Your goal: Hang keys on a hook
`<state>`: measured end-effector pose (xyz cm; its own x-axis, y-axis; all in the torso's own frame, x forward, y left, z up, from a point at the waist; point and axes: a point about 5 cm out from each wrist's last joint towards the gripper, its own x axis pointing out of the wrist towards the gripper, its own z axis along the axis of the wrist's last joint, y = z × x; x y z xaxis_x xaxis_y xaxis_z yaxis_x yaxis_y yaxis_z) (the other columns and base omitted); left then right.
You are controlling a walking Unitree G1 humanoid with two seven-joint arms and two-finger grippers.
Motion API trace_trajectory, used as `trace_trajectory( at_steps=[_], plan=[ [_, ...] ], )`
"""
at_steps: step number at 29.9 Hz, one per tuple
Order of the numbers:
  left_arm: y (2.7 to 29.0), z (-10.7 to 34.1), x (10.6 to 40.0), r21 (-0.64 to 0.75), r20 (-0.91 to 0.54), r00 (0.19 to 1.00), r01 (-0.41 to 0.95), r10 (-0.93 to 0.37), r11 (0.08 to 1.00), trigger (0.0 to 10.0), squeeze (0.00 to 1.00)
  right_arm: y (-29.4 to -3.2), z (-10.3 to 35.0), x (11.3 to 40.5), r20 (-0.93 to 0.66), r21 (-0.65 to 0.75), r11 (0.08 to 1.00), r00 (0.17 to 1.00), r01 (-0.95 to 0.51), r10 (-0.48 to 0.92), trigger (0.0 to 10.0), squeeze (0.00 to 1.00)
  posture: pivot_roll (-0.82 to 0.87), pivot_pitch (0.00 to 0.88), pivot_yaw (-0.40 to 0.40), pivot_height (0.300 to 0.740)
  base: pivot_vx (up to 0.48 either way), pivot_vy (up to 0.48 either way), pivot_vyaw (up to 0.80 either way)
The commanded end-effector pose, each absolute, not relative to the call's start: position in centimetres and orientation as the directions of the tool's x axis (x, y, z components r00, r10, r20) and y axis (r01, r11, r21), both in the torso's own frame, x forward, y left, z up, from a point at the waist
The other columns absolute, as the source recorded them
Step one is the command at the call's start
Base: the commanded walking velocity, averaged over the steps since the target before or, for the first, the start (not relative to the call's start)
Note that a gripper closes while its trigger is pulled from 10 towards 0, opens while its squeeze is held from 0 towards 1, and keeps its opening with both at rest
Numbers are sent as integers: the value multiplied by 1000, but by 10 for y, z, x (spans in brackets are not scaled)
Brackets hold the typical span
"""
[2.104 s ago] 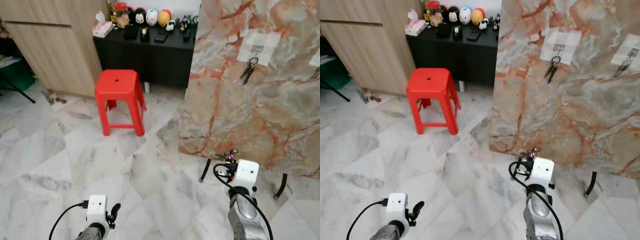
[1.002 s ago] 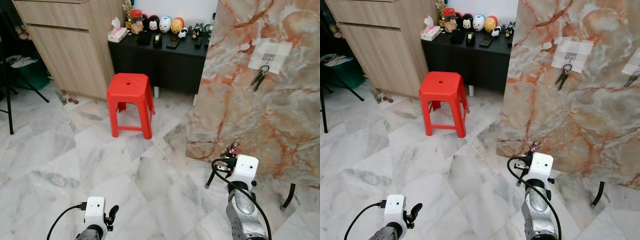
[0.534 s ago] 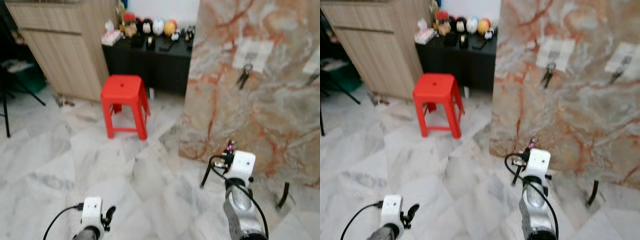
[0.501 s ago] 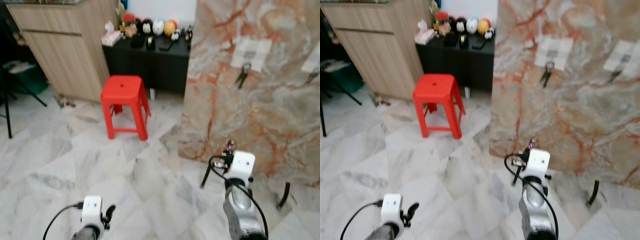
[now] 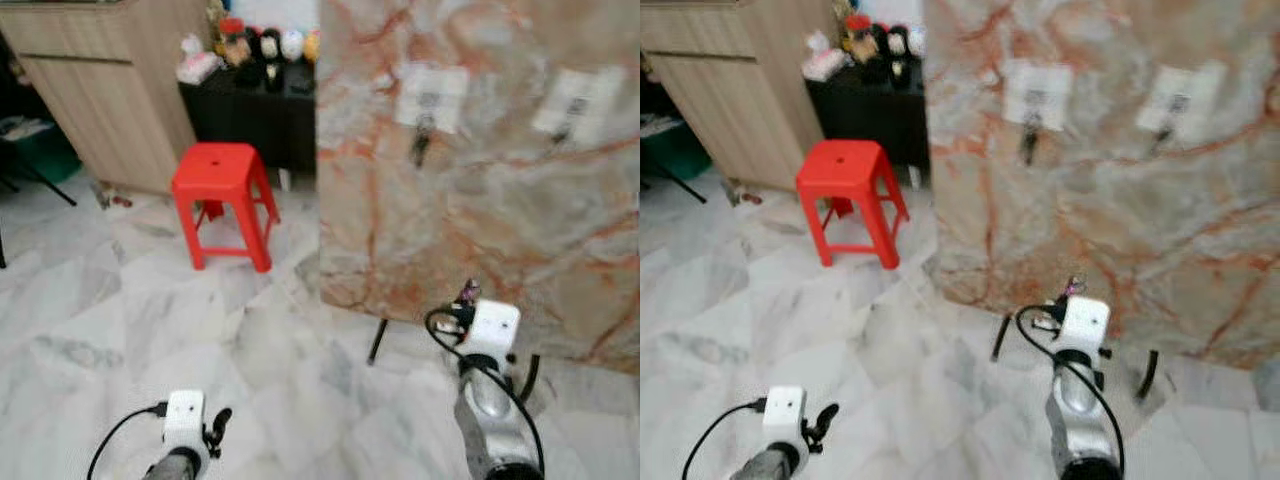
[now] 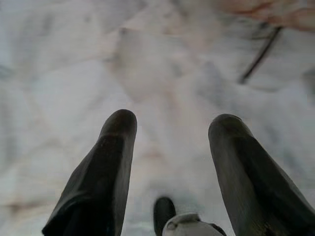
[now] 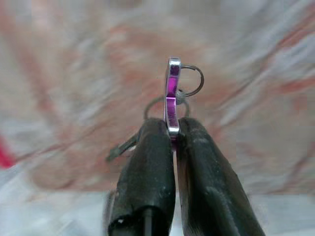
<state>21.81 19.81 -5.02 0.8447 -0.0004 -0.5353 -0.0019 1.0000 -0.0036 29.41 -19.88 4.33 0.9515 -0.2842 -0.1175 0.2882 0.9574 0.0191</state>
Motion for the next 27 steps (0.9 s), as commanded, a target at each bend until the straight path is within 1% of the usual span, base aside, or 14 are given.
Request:
trace_trajectory(
  at_steps=[1, 6, 11, 20, 24, 27],
  plan=[
    [208, -50, 216, 20, -542, 840, -12, 21, 1000, 10000, 0, -194, 52, 300, -82, 40, 958, 956, 284, -280, 10000, 0, 94, 76, 11, 740, 0, -322, 0],
    [208, -50, 216, 18, -540, 841, -13, 21, 1000, 10000, 0, -197, 56, 303, -67, 35, 957, 956, 287, -285, 10000, 0, 88, 76, 11, 740, 0, -322, 0],
    [208, -50, 216, 16, -542, 840, -11, 17, 1000, 10000, 0, -200, 58, 305, -57, 36, 954, 954, 298, -296, 10000, 0, 86, 73, 12, 740, 0, 0, 0],
    [208, -49, 218, 15, -541, 840, -20, 25, 1000, 10000, 0, -198, 57, 304, -62, 53, 951, 952, 304, -300, 10000, 0, 88, 59, 14, 740, 0, 0, 0],
    [209, -49, 218, 14, -543, 839, -23, 27, 1000, 10000, 0, -198, 57, 305, -64, 88, 946, 950, 311, -306, 10000, 0, 85, 53, 14, 740, 0, 0, -717],
    [209, -49, 218, 14, -543, 839, -23, 27, 1000, 10000, 0, -198, 57, 305, -62, 78, 949, 951, 306, -302, 10000, 0, 86, 50, 14, 740, 0, 0, -800]
  ],
)
